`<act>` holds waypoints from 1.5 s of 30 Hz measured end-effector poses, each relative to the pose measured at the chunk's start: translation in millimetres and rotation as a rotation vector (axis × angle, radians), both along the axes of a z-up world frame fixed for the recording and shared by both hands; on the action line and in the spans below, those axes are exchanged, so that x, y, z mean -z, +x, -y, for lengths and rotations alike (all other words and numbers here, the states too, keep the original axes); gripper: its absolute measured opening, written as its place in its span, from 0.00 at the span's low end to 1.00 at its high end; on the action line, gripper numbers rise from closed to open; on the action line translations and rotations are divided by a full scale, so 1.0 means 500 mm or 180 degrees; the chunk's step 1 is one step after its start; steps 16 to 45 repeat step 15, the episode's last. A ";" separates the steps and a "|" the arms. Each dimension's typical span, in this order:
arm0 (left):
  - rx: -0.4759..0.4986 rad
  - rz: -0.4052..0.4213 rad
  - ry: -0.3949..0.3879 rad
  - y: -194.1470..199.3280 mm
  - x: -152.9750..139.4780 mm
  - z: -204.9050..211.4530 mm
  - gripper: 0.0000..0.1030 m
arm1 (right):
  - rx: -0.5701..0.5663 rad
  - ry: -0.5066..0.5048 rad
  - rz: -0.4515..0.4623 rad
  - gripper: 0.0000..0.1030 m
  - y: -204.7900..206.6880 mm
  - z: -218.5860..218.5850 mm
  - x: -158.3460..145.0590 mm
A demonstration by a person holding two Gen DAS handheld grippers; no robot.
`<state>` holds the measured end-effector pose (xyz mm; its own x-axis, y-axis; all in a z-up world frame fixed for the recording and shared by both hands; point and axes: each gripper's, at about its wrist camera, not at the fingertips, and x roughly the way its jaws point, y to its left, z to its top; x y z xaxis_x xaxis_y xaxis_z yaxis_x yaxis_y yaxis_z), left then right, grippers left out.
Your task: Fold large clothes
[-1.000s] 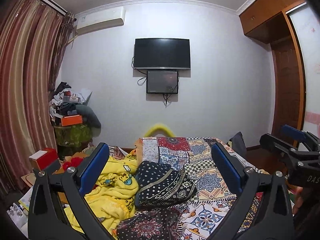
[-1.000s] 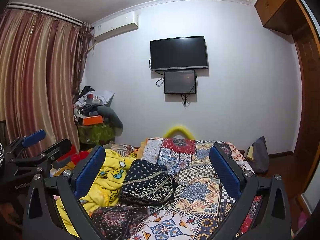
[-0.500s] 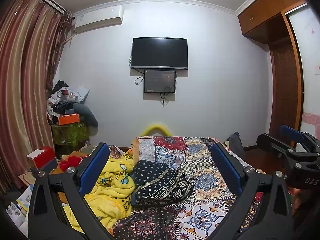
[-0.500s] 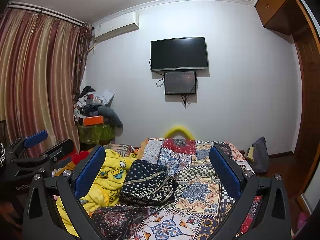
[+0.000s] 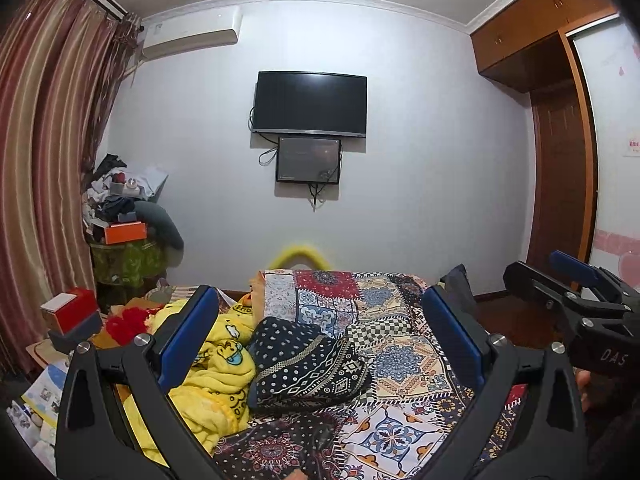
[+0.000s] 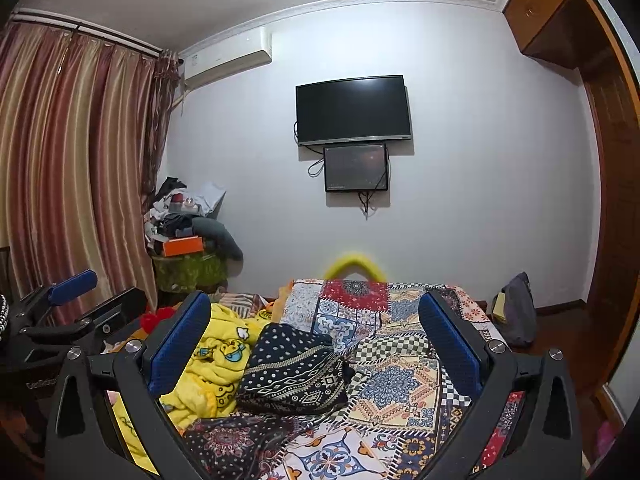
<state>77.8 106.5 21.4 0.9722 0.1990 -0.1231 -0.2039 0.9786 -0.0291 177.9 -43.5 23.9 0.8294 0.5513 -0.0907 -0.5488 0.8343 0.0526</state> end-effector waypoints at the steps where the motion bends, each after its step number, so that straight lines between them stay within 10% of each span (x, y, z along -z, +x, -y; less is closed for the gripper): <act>1: 0.0003 -0.0004 -0.0007 0.001 0.000 0.000 1.00 | 0.0000 0.0007 0.0006 1.00 -0.001 0.001 -0.001; 45: 0.0099 -0.0060 -0.0042 0.010 0.008 0.004 1.00 | 0.0006 -0.0012 0.0001 1.00 0.001 0.002 0.000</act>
